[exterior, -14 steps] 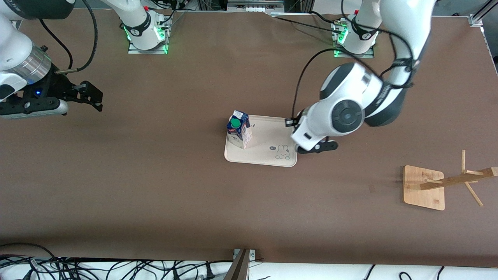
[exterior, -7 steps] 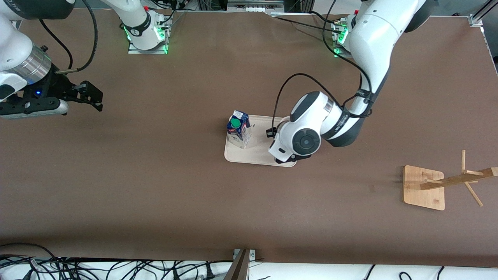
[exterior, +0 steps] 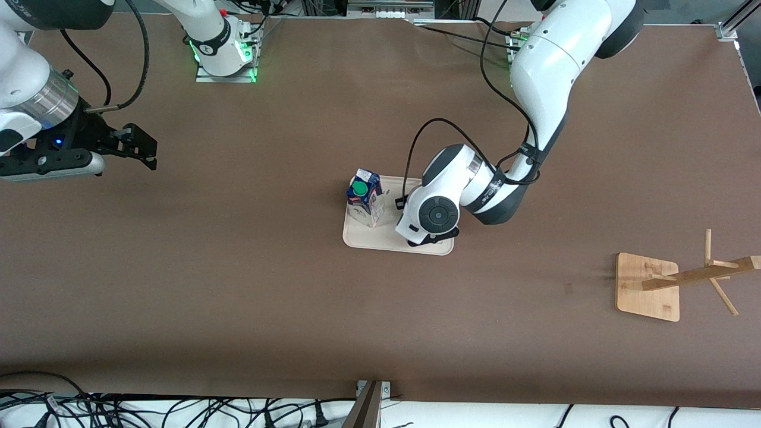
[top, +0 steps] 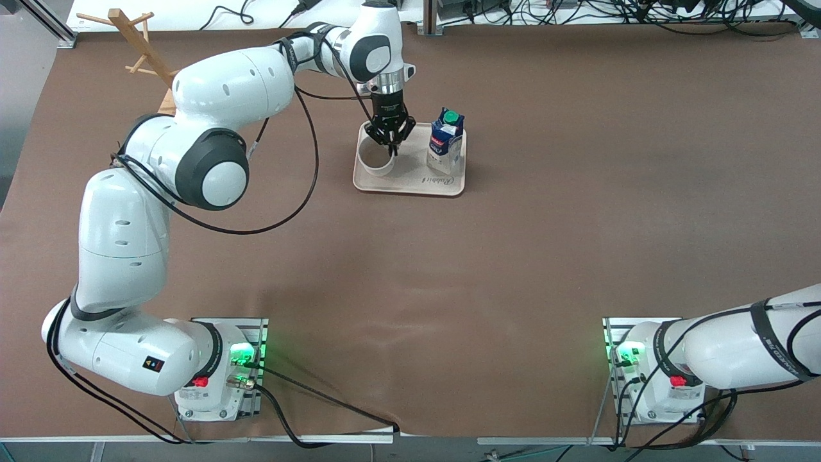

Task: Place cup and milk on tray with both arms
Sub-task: 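Carry the mug with the left gripper and lower it onto the tray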

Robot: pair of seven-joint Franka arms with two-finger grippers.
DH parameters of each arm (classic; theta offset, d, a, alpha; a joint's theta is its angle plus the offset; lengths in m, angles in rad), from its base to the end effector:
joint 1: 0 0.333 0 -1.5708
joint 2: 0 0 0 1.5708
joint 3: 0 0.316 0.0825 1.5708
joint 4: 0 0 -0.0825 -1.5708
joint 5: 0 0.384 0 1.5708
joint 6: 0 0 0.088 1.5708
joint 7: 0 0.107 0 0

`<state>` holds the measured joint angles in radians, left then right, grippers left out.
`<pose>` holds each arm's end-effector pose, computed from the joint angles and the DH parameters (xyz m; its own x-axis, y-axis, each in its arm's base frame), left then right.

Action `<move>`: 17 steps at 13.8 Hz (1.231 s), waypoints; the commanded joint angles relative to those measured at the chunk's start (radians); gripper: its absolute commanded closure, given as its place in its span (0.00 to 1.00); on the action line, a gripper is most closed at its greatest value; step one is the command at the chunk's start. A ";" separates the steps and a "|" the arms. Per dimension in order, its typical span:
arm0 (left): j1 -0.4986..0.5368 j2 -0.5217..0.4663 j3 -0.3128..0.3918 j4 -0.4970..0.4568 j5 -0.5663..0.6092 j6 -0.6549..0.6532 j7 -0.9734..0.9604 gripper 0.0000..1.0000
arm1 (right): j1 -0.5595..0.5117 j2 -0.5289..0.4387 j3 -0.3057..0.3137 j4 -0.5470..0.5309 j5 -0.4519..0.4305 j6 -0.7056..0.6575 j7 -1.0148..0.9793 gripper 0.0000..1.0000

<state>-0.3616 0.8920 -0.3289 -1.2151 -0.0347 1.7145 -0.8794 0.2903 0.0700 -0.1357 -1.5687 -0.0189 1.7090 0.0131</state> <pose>0.5837 -0.4113 0.2329 0.8607 0.2601 -0.4376 0.2466 -0.9651 -0.0886 0.5811 0.0915 0.5986 0.9870 0.1442 0.0712 0.1426 -0.9894 0.0274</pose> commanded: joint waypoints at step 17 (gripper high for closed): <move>0.108 -0.250 0.013 0.045 0.113 -0.269 0.225 0.00 | -0.002 -0.007 0.005 -0.004 -0.019 -0.008 -0.005 0.00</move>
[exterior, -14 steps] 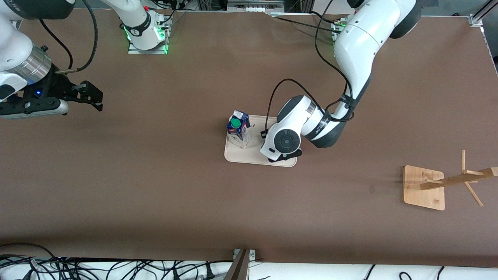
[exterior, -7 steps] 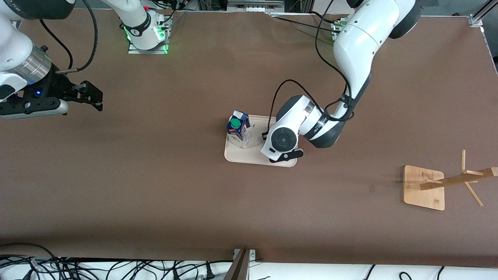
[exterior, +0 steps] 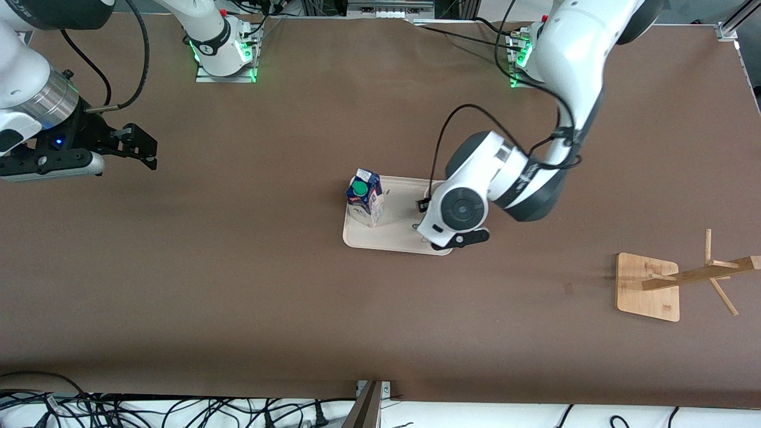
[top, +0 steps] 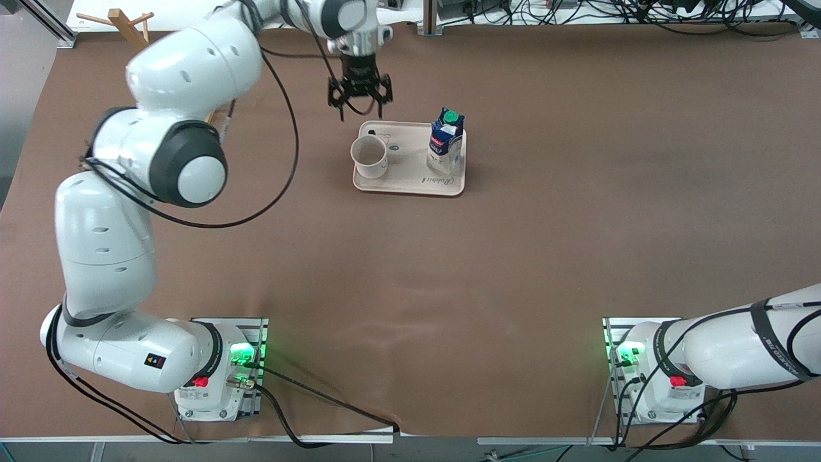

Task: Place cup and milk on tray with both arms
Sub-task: 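Open the left gripper to release the mug on the tray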

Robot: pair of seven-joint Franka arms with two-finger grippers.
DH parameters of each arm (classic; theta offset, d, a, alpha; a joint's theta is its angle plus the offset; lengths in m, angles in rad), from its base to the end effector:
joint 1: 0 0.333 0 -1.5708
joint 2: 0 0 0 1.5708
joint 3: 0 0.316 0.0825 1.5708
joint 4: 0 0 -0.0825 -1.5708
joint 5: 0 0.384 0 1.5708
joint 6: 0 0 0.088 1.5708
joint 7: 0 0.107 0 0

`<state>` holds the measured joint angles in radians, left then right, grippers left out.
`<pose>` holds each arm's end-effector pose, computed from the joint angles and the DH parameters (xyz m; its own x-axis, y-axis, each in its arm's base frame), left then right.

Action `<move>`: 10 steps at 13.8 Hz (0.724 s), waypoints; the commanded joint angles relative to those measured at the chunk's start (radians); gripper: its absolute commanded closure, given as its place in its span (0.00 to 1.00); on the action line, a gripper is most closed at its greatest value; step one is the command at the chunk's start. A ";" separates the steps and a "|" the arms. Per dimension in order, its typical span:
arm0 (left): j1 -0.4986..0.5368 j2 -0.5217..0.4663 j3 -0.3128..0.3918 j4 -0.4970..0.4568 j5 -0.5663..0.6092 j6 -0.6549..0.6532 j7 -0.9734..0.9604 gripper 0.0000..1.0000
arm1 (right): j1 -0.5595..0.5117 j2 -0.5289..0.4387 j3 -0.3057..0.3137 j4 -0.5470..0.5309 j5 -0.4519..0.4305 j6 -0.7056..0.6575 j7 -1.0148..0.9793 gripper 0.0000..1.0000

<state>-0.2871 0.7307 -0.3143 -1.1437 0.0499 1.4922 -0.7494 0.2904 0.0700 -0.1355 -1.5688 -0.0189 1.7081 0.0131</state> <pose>0.6158 -0.3429 0.3610 0.9135 0.1905 -0.3595 0.1584 -0.9804 -0.1171 0.5810 0.0917 0.5984 0.9870 0.1445 0.0702 0.1429 -0.9894 0.0274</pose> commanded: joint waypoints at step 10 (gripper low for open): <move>0.342 -0.338 0.026 -0.022 0.027 -0.101 0.416 0.00 | -0.002 -0.007 0.004 -0.004 -0.019 -0.007 -0.005 0.00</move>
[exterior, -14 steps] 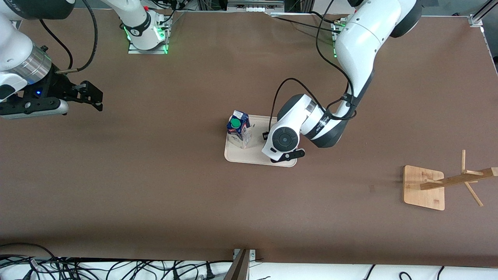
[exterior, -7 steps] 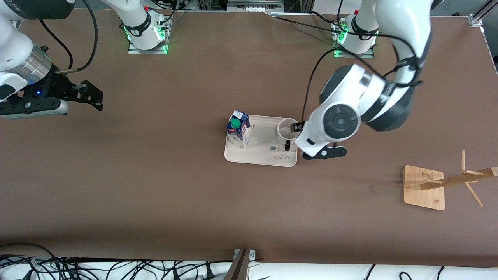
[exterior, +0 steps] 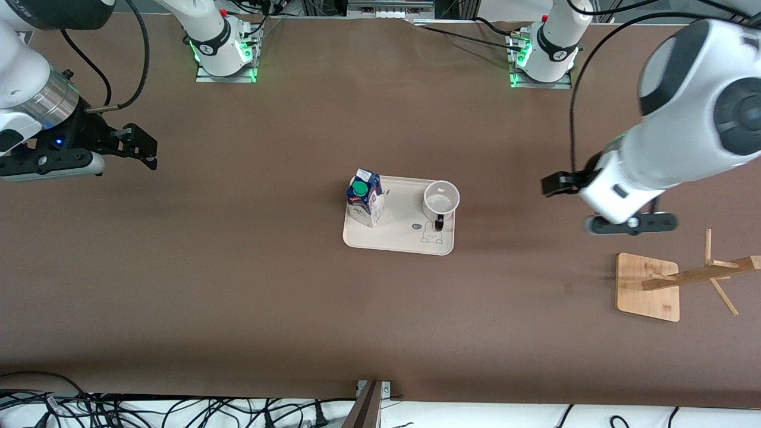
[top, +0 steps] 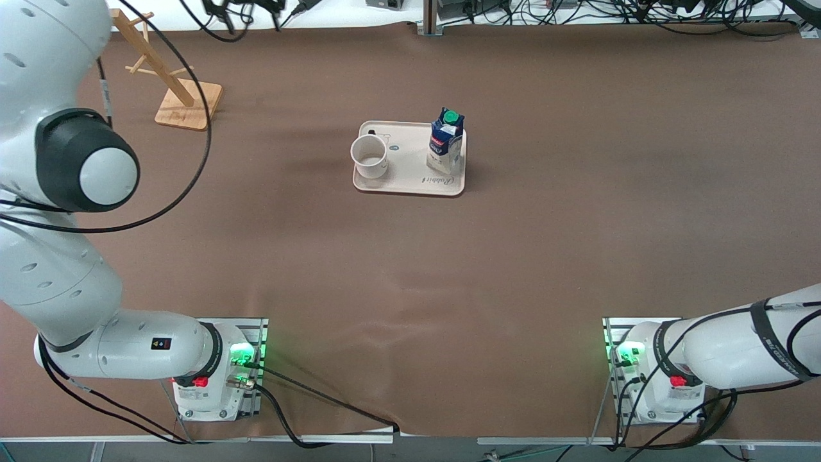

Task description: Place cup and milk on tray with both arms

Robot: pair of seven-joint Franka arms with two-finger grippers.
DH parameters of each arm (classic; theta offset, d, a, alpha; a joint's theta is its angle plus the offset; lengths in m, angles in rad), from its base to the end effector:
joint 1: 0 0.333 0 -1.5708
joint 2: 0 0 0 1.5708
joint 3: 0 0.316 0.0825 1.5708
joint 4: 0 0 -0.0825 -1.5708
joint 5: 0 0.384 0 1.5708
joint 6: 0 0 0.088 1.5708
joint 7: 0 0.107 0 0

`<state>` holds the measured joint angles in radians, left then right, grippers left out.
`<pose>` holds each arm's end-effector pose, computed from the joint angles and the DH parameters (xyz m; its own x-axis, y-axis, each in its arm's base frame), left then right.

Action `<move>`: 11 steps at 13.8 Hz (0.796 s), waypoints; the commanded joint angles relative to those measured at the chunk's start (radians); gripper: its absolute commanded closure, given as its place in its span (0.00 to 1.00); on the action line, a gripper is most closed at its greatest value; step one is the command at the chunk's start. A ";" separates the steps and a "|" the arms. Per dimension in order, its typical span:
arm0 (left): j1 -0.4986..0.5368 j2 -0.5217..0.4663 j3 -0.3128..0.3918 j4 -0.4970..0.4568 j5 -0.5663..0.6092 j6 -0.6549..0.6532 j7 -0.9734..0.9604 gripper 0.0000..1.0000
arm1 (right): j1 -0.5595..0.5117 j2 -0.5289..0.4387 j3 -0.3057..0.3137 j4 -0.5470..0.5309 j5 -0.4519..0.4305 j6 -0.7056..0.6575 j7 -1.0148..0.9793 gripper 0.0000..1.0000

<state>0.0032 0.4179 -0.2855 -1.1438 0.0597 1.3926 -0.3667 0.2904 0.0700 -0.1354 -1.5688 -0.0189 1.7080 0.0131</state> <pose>0.6391 -0.1345 0.5618 0.9812 0.1037 -0.1627 0.1045 -0.9945 -0.0038 0.5809 0.0917 0.5984 0.9870 0.1446 0.0701 0.1430 -0.9893 0.0274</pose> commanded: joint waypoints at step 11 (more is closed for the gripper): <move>-0.008 -0.496 0.238 -0.612 -0.027 0.422 0.265 0.00 | -0.002 -0.007 0.003 -0.003 -0.019 -0.007 -0.005 0.00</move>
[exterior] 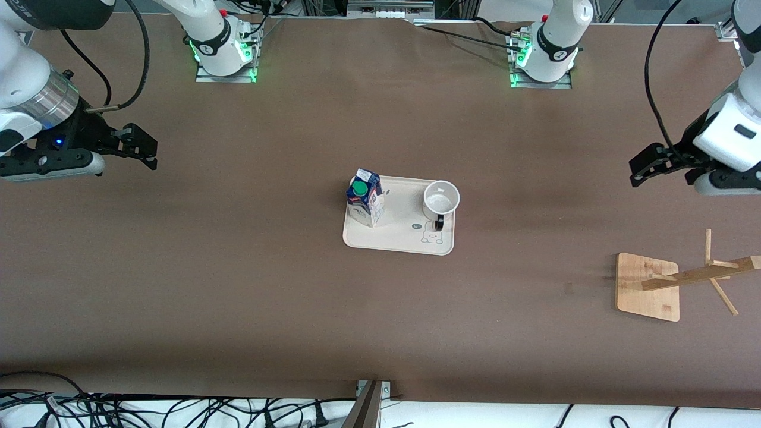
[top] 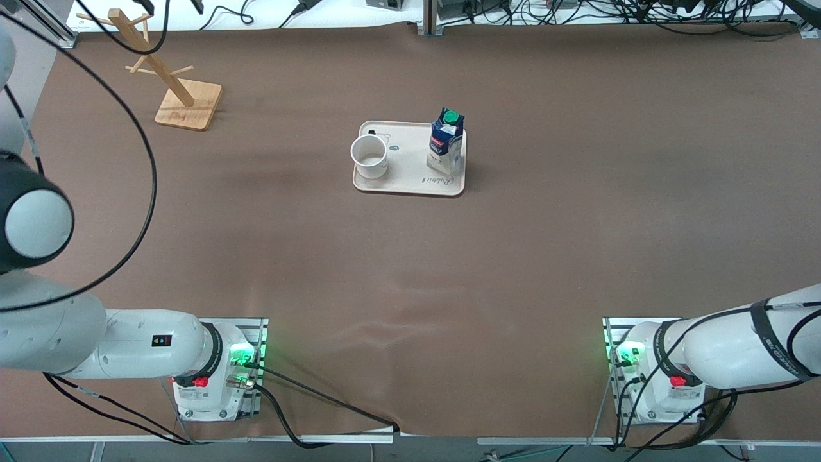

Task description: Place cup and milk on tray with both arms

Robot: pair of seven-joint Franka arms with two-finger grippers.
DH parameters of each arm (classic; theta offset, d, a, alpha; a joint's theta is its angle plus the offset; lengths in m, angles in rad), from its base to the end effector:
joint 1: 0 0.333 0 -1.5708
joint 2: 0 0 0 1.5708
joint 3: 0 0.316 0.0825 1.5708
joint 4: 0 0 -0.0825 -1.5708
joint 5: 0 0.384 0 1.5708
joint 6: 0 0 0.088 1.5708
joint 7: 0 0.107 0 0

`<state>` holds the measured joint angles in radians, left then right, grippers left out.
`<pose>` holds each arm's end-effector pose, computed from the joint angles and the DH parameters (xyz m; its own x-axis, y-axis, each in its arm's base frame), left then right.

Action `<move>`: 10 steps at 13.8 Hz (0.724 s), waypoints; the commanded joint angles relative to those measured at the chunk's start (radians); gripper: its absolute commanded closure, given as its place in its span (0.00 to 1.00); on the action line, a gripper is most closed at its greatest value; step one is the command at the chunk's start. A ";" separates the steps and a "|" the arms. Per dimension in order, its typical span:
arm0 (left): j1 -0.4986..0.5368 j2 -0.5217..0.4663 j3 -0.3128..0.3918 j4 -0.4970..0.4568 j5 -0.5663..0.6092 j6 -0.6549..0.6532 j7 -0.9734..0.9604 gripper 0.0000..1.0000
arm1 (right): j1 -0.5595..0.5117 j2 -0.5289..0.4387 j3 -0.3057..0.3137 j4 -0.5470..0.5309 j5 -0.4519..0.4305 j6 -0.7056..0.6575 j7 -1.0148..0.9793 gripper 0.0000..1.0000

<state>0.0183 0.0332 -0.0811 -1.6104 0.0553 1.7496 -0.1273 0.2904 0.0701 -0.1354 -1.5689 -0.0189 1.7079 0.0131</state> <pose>0.5799 -0.0307 0.6035 0.9922 0.0552 0.1115 0.0598 -0.9975 -0.0386 0.5810 0.0917 0.5983 0.9870 0.1446 0.0698 0.1430 -0.9893 0.0274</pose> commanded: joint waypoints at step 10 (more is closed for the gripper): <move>-0.026 -0.104 0.026 -0.102 -0.037 -0.094 0.044 0.00 | -0.002 -0.007 0.005 -0.003 -0.019 -0.007 -0.005 0.00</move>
<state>-0.0070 -0.0641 -0.0583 -1.7288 0.0347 1.6770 -0.1216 0.2904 0.0701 -0.1353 -1.5689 -0.0189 1.7079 0.0131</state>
